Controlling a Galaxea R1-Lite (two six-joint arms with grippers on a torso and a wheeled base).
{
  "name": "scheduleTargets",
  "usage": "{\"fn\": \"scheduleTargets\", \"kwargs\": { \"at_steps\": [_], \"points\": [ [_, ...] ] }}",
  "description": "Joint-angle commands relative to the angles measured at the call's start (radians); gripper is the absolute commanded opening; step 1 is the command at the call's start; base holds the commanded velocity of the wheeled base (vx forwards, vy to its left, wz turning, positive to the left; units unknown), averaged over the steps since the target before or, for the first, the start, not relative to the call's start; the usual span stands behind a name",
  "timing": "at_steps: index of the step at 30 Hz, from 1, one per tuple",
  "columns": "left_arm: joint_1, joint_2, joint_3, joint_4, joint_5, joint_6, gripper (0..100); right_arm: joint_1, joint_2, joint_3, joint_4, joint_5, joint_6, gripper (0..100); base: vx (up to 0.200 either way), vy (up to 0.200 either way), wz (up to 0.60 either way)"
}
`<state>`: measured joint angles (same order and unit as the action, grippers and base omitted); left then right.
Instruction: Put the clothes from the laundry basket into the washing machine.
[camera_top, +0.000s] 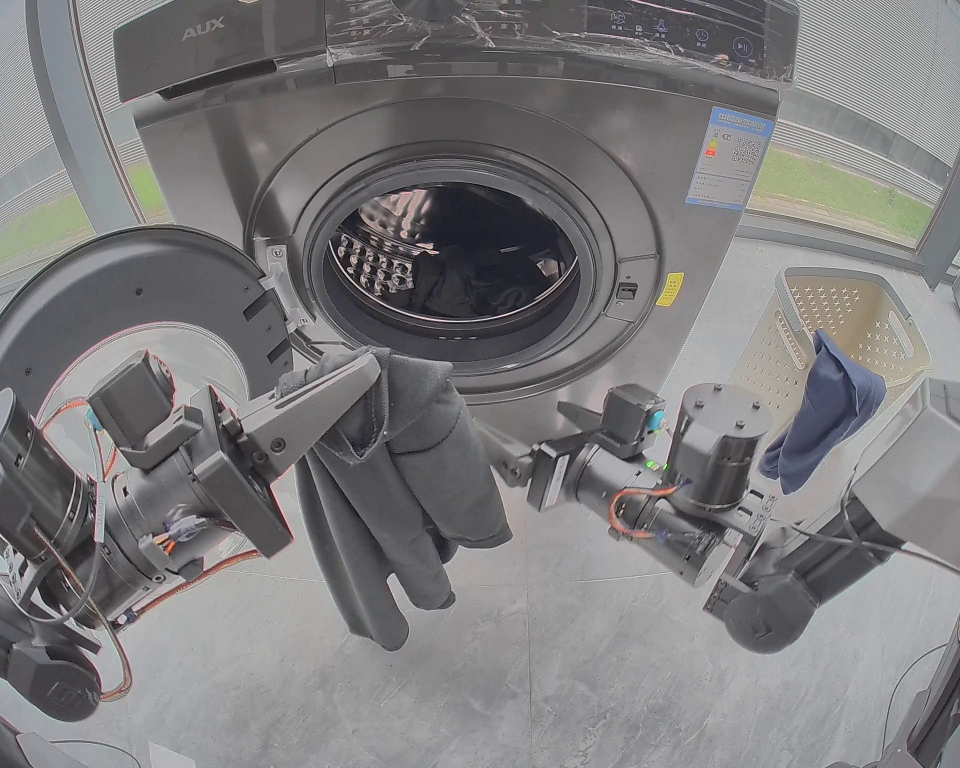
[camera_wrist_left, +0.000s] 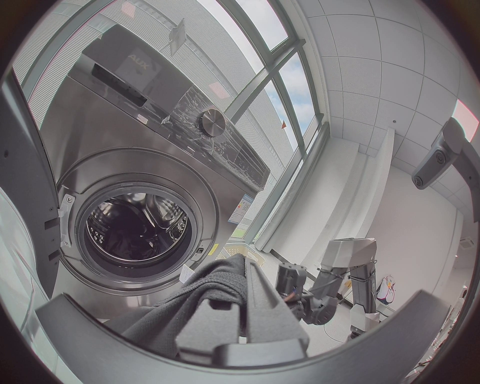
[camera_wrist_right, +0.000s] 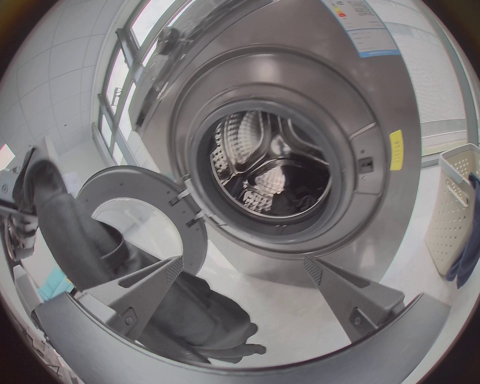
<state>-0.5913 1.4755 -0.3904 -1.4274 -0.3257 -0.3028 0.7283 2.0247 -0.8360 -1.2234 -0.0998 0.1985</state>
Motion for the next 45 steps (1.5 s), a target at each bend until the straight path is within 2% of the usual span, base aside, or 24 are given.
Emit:
{"fn": "scheduleTargets", "kwargs": {
  "at_steps": [1, 7, 17, 21, 36, 43, 45],
  "points": [
    [0.002, 0.023, -0.013, -0.018, 0.007, -0.004, 0, 0.099, 0.017, 0.047, -0.008, 0.002, -0.001, 100, 0.000, 0.000, 0.00],
    [0.004, 0.057, -0.016, -0.068, 0.011, -0.002, 0, 0.163, 0.016, 0.078, -0.008, 0.002, -0.002, 100, 0.000, 0.000, 0.00],
    [0.007, 0.074, -0.030, -0.087, 0.016, 0.001, 0, 0.198, 0.028, 0.103, -0.019, 0.014, -0.002, 100, 0.000, 0.000, 0.00],
    [0.045, 0.075, -0.036, -0.088, 0.030, 0.001, 0, 0.210, 0.025, 0.117, -0.031, 0.015, -0.002, 100, 0.000, 0.000, 0.00],
    [0.047, 0.097, -0.030, -0.096, 0.031, 0.005, 0, 0.210, -0.058, 0.135, -0.030, 0.026, -0.011, 100, 0.000, 0.000, 0.00],
    [0.038, 0.086, -0.022, -0.096, 0.028, 0.005, 0, 0.191, 0.006, 0.106, -0.034, 0.032, -0.013, 100, 0.000, 0.000, 0.00],
    [0.036, 0.081, -0.021, -0.107, 0.022, -0.001, 0, 0.164, 0.040, 0.071, -0.050, 0.032, -0.018, 100, 0.000, 0.000, 0.00]
  ]
}}
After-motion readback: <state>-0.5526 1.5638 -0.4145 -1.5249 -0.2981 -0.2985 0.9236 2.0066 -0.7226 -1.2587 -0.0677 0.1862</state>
